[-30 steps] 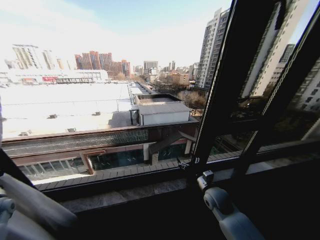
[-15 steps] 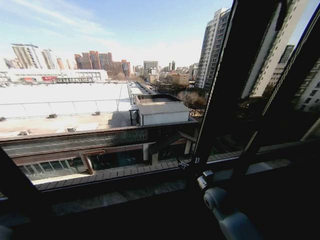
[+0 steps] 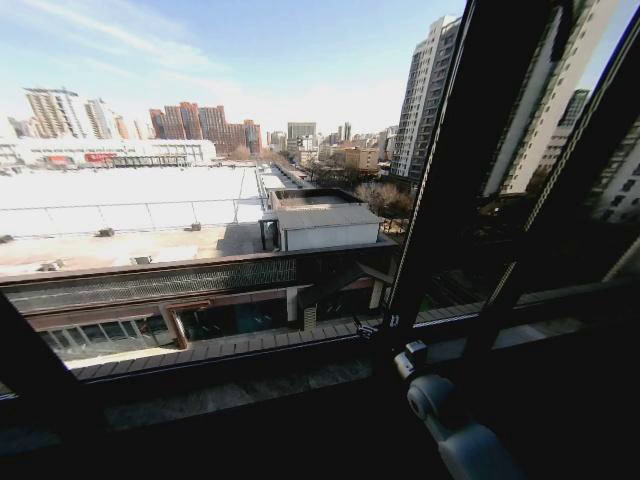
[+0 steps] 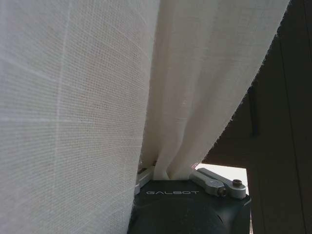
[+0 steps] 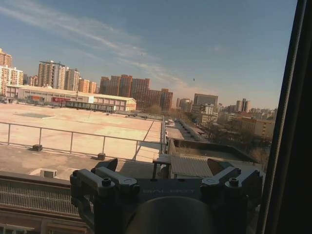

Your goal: Open the curtains by pulling them apart, changing their state from closed to fully open.

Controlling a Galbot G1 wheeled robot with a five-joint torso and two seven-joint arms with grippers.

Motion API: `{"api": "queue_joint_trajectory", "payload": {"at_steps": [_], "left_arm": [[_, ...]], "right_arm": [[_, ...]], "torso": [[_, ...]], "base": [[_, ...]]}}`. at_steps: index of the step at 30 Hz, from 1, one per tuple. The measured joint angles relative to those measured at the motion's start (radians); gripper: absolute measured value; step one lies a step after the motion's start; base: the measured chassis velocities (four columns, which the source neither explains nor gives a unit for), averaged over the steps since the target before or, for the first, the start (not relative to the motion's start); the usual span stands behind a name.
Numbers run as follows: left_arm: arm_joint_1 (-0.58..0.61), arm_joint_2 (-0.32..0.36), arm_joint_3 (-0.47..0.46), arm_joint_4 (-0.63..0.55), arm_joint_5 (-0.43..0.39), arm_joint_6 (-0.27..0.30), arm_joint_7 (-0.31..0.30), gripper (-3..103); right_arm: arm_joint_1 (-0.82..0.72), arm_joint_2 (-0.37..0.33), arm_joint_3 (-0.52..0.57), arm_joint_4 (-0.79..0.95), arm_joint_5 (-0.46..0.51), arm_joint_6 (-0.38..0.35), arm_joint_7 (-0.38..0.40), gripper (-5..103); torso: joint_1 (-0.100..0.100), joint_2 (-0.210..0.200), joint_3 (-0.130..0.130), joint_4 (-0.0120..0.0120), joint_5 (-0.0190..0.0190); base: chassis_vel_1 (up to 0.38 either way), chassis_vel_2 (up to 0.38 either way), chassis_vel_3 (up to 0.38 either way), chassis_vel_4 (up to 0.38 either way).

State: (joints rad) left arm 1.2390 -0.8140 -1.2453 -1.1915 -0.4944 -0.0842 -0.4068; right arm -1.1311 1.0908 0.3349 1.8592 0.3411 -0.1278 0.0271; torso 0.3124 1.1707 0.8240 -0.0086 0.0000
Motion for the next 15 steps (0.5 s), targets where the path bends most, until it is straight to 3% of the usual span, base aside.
{"api": "queue_joint_trajectory", "payload": {"at_steps": [1,4,5,8,11,14,15], "left_arm": [[0.0,-0.005,0.004,-0.007,0.002,0.001,-0.001,-1],[0.007,-0.033,0.012,-0.043,0.024,0.01,-0.004,15],[0.007,-0.033,0.012,-0.043,0.024,0.01,-0.004,15],[0.024,-0.08,0.026,-0.099,0.091,-0.006,-0.015,31],[0.043,-0.113,0.037,-0.151,0.114,-0.016,-0.019,36],[0.071,-0.163,0.061,-0.245,0.135,-0.033,-0.021,53],[0.078,-0.178,0.071,-0.277,0.143,-0.037,-0.021,53]], "right_arm": [[0.0,0.0,0.0,0.0,0.0,0.0,0.0,100],[0.0,0.0,0.0,0.0,0.0,0.0,0.0,100],[0.0,0.0,0.0,0.0,0.0,0.0,0.0,100],[0.0,0.0,0.0,0.0,0.0,0.0,0.0,100],[0.0,0.0,0.0,0.0,0.0,0.0,0.0,100],[0.0,0.0,0.0,0.0,0.0,0.0,0.0,100],[0.0,0.0,0.0,0.0,0.0,0.0,0.0,100]], "torso": [[0.0,0.0,0.0,-0.0001,0.0],[0.0,0.0,0.0,-0.0002,0.0001],[0.0,0.0,0.0,-0.0002,0.0001],[0.0,0.0,0.0,-0.0002,0.0001],[0.0,0.0,0.0,-0.0002,0.0],[0.0,0.0,0.0,-0.0001,0.0001],[0.0,0.0,0.0,-0.0002,0.0002]], "base": [[0.0,0.0,0.0,0.0],[0.0,0.0,0.0,0.0],[0.0,0.0,0.0,0.0],[0.0,0.0,0.0,0.0],[0.0,0.0,0.0,0.0],[0.0,0.0,0.0,0.0],[0.0,0.0,0.0,0.0]]}}
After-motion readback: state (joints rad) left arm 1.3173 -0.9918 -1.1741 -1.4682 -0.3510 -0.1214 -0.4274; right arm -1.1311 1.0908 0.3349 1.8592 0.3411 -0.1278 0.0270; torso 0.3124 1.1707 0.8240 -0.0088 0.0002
